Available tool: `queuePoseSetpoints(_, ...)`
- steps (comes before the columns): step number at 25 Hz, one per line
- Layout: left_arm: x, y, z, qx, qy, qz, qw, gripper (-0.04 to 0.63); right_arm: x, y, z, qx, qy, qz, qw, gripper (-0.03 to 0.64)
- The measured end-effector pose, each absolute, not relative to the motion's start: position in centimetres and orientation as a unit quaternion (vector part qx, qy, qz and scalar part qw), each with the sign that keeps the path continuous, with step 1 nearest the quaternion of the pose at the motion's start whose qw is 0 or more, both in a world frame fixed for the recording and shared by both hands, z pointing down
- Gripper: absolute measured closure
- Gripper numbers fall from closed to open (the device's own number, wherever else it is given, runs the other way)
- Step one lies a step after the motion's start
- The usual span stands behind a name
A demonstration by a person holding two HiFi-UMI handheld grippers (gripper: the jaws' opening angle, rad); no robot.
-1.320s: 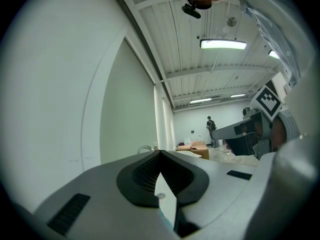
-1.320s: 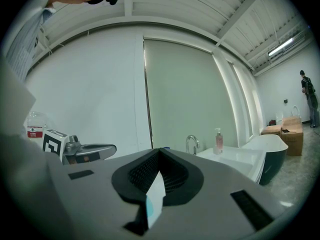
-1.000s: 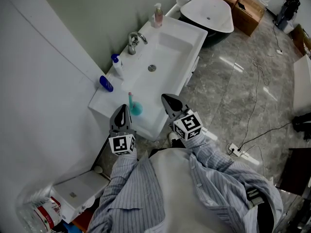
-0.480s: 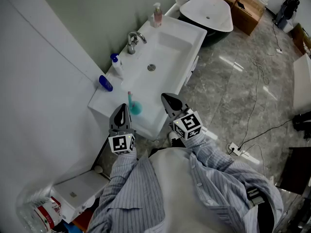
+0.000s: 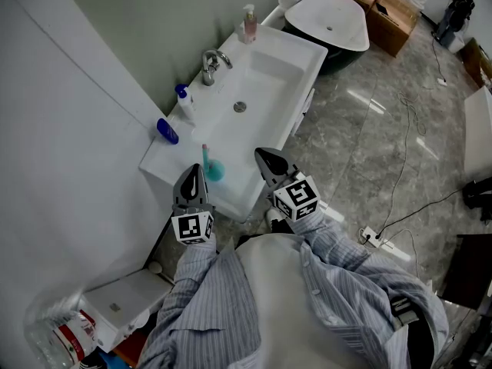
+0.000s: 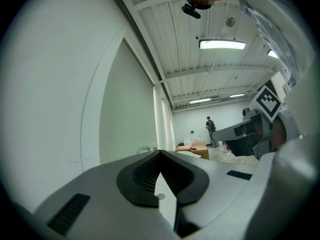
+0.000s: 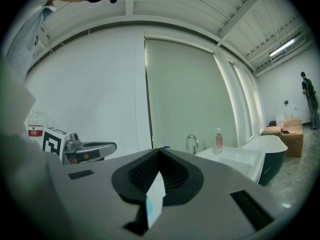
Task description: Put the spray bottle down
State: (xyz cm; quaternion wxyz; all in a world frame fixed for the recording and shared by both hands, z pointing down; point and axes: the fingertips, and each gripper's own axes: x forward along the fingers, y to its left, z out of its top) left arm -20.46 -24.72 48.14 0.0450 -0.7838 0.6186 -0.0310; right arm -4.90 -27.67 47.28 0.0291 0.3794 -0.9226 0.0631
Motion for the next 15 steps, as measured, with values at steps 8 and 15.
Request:
queuePoseSetpoints(8,-20.5,-24.63,48.11,-0.782,0.621,-0.03,0.045,0.594,-4.87,-27.65,47.21,0.378,-0.923,0.063,0.029,0.603)
queuePoseSetpoints(15,-20.42,-24.69,48.21,-0.781,0.622,-0.03,0.043,0.594,-4.81,-27.73,47.33,0.377,-0.923,0.064,0.029,0.603)
